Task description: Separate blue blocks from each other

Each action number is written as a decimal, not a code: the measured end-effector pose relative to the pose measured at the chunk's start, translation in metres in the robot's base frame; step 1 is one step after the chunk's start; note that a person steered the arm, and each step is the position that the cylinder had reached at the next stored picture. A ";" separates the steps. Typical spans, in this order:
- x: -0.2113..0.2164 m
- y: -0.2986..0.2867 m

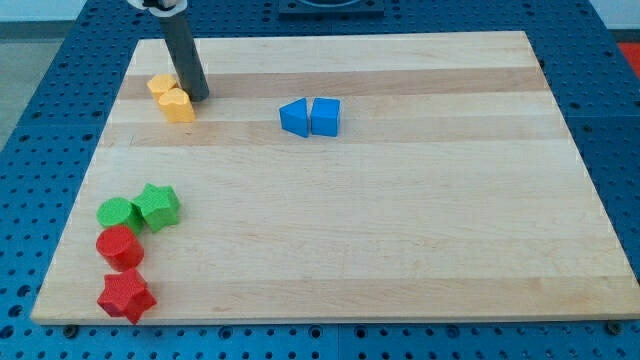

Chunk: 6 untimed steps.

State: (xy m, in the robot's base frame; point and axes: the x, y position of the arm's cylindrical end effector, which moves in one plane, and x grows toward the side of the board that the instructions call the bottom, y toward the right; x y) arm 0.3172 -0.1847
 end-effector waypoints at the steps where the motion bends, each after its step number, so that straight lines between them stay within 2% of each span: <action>1: -0.001 0.012; 2: 0.013 0.059; 4: 0.037 0.107; 6: 0.039 0.183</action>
